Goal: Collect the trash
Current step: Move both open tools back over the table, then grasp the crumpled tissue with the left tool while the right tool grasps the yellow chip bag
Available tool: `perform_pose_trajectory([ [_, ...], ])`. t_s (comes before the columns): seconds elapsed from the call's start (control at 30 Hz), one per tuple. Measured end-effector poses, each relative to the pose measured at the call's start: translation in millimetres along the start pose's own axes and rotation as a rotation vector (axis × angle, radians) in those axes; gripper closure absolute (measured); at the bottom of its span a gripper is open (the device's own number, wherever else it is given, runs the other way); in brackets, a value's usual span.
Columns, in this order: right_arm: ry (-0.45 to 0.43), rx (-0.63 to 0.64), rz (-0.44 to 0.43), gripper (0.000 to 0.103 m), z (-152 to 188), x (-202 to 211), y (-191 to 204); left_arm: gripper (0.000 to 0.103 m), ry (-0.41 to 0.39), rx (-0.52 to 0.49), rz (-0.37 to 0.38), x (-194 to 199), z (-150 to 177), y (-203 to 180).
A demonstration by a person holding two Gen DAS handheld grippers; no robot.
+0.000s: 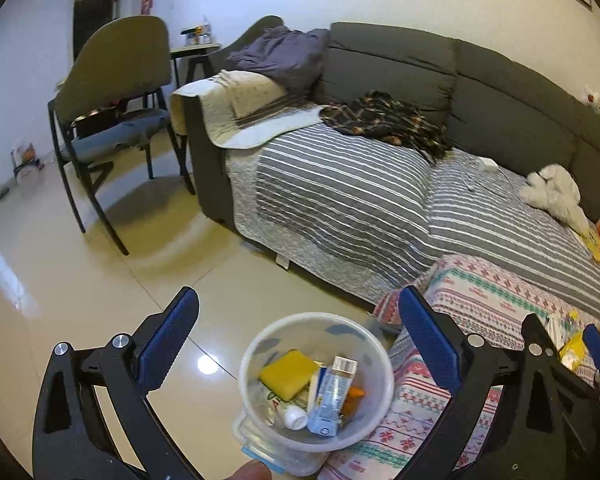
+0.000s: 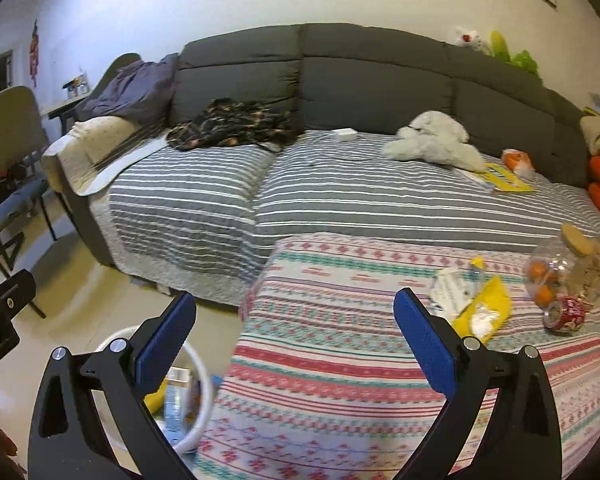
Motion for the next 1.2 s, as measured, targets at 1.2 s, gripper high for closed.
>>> perform_pose_trajectory([
  [1.2, 0.177, -0.225, 0.272, 0.007, 61, -32, -287, 0.007, 0.229, -0.389, 0.289, -59, 102, -269],
])
Point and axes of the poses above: each gripper's, at about its wrist camera, not at the fingertips, and x roughly against the way its jaws point, y to its left, z to its underside, the point moved 4 cm from there along -x, roughly the way its jaws point, and after that the axes turned 6 degrees about z, right-handed, at the moved point
